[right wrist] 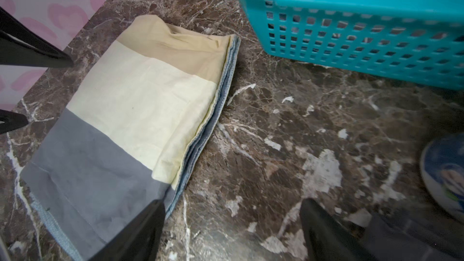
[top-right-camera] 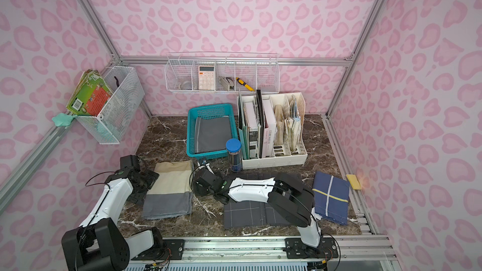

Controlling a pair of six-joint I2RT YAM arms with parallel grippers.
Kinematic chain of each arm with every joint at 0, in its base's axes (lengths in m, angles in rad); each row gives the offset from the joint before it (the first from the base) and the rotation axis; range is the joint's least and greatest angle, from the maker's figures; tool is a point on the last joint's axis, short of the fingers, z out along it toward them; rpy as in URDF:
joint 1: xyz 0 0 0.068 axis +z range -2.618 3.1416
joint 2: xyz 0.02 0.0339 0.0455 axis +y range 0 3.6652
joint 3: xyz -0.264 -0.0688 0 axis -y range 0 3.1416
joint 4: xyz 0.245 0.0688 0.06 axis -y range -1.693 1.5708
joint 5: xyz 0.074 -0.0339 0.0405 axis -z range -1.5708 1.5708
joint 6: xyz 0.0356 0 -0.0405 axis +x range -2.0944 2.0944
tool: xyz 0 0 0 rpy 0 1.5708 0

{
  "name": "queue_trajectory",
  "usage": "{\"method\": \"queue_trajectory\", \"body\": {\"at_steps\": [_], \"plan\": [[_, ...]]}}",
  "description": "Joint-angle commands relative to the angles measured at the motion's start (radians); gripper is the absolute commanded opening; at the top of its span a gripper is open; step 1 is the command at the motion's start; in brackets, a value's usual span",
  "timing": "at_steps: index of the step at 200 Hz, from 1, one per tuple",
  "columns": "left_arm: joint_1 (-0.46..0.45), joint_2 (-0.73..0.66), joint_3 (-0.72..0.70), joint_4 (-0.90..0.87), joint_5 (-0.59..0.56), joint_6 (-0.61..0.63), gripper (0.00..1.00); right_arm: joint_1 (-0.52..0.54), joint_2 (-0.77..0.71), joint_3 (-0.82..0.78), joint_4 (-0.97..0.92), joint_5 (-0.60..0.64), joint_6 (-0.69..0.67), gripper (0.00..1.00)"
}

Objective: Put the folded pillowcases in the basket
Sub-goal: Move the pillowcase to the center of the board.

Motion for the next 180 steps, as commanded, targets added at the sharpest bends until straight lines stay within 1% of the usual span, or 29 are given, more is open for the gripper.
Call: {"method": "queue_trajectory", "body": {"at_steps": [1, 38, 63, 80, 101, 140, 163, 180], "plan": [[0.012, 0.058, 0.007, 0.058, 0.037, 0.024, 0.99, 0.0, 0.039, 0.049, -0.016, -0.007, 0.057, 0.87], [0.026, 0.192, 0.016, 0.11, 0.139, 0.033, 0.99, 0.0, 0.145, 0.178, -0.069, -0.024, 0.126, 0.85], [0.026, 0.24, 0.011, 0.137, 0.196, 0.038, 0.98, -0.002, 0.199, 0.245, -0.095, -0.033, 0.156, 0.84], [0.025, 0.253, -0.005, 0.164, 0.228, 0.044, 0.95, -0.001, 0.23, 0.279, -0.104, -0.042, 0.169, 0.83], [0.025, 0.271, -0.012, 0.173, 0.242, 0.053, 0.92, -0.001, 0.266, 0.319, -0.118, -0.064, 0.181, 0.83], [0.022, 0.271, -0.041, 0.211, 0.315, 0.055, 0.85, -0.003, 0.319, 0.371, -0.141, -0.097, 0.19, 0.78], [0.003, 0.262, -0.047, 0.211, 0.336, 0.057, 0.79, -0.006, 0.351, 0.387, -0.139, -0.114, 0.19, 0.74], [-0.016, 0.249, -0.053, 0.21, 0.337, 0.054, 0.76, -0.006, 0.363, 0.398, -0.137, -0.118, 0.189, 0.72]]}}
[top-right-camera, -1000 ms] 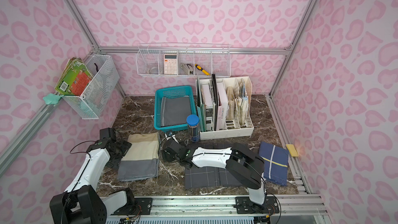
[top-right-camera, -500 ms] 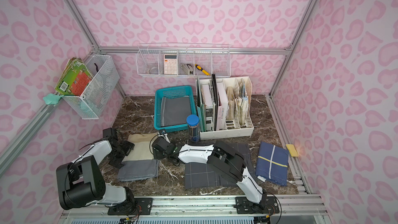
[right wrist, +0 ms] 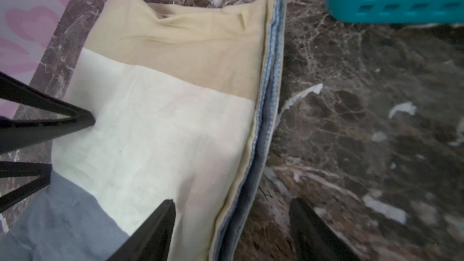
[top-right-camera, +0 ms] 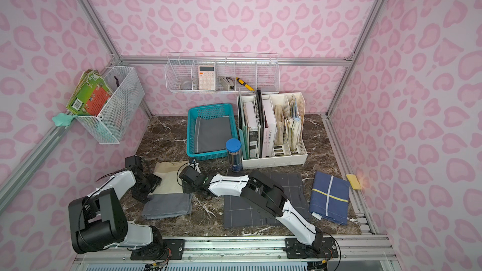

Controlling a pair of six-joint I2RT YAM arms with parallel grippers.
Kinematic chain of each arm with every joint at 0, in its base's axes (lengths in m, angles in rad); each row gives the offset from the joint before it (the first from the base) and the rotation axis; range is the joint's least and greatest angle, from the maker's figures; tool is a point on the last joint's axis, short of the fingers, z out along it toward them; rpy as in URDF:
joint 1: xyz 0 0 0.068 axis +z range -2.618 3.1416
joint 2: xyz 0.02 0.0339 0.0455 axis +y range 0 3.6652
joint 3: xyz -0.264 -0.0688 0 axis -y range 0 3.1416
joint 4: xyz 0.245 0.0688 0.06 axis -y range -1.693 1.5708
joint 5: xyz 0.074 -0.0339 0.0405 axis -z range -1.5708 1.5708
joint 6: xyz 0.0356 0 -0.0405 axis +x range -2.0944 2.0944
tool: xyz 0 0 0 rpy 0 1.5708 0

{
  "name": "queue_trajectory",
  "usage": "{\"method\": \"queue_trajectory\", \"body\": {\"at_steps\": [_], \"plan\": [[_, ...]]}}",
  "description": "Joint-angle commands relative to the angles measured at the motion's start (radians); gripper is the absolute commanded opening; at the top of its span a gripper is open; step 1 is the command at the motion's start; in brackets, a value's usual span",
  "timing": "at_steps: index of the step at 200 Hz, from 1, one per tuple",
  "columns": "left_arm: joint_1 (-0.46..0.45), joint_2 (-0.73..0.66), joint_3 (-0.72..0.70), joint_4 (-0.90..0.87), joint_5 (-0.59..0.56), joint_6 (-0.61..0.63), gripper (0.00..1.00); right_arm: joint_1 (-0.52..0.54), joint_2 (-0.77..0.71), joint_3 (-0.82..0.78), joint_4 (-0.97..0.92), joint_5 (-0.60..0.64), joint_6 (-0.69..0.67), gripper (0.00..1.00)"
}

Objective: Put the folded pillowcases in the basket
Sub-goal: Move the pillowcase to the center of the board, then pick up the pillowcase at the center of the board.

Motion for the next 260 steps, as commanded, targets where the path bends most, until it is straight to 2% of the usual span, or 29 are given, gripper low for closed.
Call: {"method": "queue_trajectory", "body": {"at_steps": [1, 35, 63, 103, 126, 149, 189, 227, 260], "plan": [[-0.025, 0.013, -0.038, 0.115, 0.249, -0.017, 0.76, -0.001, 0.02, 0.014, -0.025, -0.035, 0.014, 0.72], [-0.074, -0.018, -0.053, 0.109, 0.263, -0.028, 0.72, -0.002, 0.027, 0.021, -0.032, -0.037, 0.012, 0.68], [-0.097, -0.09, -0.076, 0.078, 0.244, -0.032, 0.73, -0.014, -0.015, -0.059, 0.01, -0.027, 0.033, 0.67], [-0.095, -0.245, -0.049, -0.04, 0.099, -0.019, 0.77, -0.019, -0.077, -0.142, 0.058, -0.012, 0.032, 0.67], [-0.064, -0.278, -0.019, -0.07, 0.029, -0.012, 0.8, -0.021, -0.082, -0.144, 0.056, -0.008, 0.028, 0.66], [-0.008, -0.243, -0.03, -0.047, 0.048, -0.003, 0.8, -0.028, -0.088, -0.151, 0.052, -0.007, 0.033, 0.65], [-0.001, -0.124, -0.035, 0.033, 0.154, 0.028, 0.78, -0.035, -0.102, -0.182, 0.074, -0.008, 0.035, 0.63], [-0.039, -0.06, -0.031, 0.068, 0.197, 0.042, 0.78, -0.036, -0.081, -0.166, 0.078, -0.035, 0.026, 0.61], [-0.079, -0.021, -0.025, 0.083, 0.231, 0.048, 0.7, -0.036, -0.073, -0.155, 0.082, -0.049, 0.018, 0.53]]}}
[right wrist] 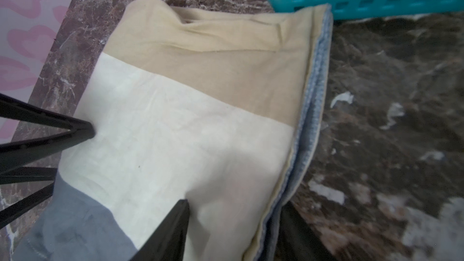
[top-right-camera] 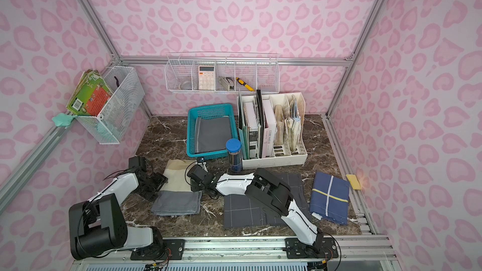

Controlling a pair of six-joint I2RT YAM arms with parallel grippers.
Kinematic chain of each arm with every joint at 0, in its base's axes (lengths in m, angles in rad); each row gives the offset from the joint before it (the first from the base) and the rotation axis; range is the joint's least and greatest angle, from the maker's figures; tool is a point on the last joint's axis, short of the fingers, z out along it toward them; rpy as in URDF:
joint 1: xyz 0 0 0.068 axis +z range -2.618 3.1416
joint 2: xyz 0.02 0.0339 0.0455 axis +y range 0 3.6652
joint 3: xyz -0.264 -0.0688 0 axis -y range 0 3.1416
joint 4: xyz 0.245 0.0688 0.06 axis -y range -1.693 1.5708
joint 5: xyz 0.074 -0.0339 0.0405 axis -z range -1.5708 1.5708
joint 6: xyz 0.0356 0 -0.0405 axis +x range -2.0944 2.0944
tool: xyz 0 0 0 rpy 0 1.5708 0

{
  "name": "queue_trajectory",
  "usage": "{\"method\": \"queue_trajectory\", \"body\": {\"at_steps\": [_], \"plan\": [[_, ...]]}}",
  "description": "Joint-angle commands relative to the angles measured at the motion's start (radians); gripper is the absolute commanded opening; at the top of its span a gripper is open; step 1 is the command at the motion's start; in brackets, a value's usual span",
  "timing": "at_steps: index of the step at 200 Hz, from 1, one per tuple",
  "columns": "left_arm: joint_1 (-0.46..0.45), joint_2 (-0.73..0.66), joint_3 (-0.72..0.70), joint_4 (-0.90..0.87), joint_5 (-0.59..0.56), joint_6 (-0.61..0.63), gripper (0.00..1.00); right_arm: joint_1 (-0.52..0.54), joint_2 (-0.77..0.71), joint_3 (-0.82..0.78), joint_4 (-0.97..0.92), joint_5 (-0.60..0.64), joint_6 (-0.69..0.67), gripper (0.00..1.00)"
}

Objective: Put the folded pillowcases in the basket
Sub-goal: Pick up the pillowcase at the center of the board.

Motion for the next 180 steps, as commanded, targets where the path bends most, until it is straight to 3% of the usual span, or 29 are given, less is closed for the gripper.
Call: {"method": "queue_trajectory", "body": {"at_steps": [1, 31, 99, 140, 180], "plan": [[-0.027, 0.027, -0.004, 0.051, 0.095, 0.014, 0.69, -0.002, 0.008, 0.004, -0.017, -0.03, -0.008, 0.53], [-0.058, 0.006, -0.014, 0.054, 0.098, 0.005, 0.57, -0.001, 0.005, 0.004, -0.013, -0.028, -0.015, 0.4], [-0.117, -0.166, -0.108, 0.046, 0.068, -0.089, 0.14, 0.037, -0.037, 0.001, -0.007, 0.053, -0.068, 0.0], [-0.15, -0.355, -0.157, -0.027, 0.002, -0.138, 0.0, 0.077, -0.093, -0.043, 0.035, 0.115, -0.114, 0.0], [-0.162, -0.652, -0.192, -0.162, -0.049, -0.182, 0.0, 0.117, -0.175, -0.086, 0.07, 0.197, -0.172, 0.0]]}}
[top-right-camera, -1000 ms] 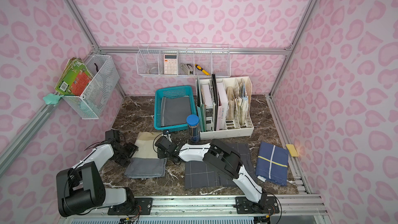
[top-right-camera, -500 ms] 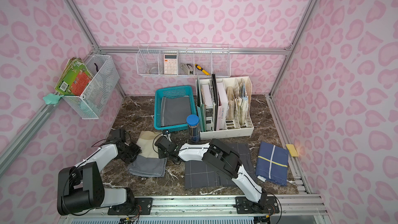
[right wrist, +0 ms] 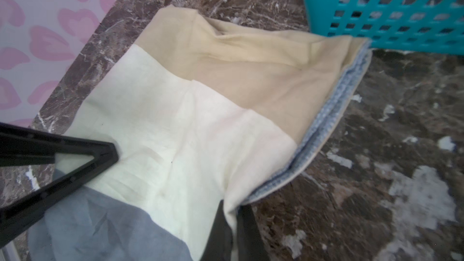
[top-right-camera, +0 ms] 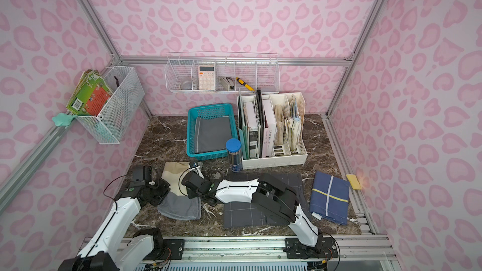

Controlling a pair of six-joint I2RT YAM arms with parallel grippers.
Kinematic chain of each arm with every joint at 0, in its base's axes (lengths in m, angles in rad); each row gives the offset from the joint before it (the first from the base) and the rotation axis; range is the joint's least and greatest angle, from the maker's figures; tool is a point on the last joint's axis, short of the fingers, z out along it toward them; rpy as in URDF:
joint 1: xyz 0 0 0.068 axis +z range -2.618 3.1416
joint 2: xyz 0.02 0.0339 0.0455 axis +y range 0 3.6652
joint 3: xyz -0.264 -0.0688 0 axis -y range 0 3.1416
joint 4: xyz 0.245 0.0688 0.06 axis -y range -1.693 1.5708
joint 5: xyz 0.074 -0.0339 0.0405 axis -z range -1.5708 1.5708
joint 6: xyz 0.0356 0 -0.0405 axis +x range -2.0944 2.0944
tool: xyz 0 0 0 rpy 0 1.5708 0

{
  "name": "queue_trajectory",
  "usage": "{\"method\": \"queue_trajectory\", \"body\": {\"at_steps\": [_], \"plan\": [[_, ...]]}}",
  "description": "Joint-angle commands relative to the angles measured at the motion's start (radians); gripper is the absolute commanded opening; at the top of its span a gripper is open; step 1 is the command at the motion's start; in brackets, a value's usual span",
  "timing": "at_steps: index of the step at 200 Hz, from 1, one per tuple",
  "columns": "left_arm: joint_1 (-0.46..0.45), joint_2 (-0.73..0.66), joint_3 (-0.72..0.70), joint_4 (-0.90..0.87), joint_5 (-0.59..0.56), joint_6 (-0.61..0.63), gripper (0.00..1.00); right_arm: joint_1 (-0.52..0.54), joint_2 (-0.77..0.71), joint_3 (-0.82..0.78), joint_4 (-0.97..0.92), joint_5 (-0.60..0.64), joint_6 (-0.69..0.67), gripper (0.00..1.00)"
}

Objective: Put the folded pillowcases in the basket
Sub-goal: Pick up the pillowcase at the center of the board, then place the pillowcase in the basket.

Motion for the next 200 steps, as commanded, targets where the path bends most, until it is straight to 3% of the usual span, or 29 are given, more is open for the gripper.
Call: {"method": "queue_trajectory", "body": {"at_steps": [1, 34, 106, 166, 200], "plan": [[-0.003, -0.123, -0.007, -0.102, -0.041, -0.04, 0.0, 0.016, -0.047, -0.017, 0.059, 0.079, -0.056, 0.0], [-0.003, -0.254, 0.04, -0.158, -0.03, -0.012, 0.0, 0.022, -0.127, -0.052, 0.093, 0.128, -0.091, 0.0], [-0.003, -0.24, 0.206, -0.119, 0.089, 0.04, 0.0, -0.027, -0.221, -0.016, 0.108, 0.207, -0.222, 0.0], [-0.012, -0.082, 0.306, 0.093, 0.169, 0.031, 0.0, -0.168, -0.194, 0.139, 0.042, 0.166, -0.324, 0.0], [-0.073, 0.087, 0.405, 0.184, 0.126, 0.036, 0.0, -0.247, -0.142, 0.242, 0.009, 0.127, -0.351, 0.0]]}}
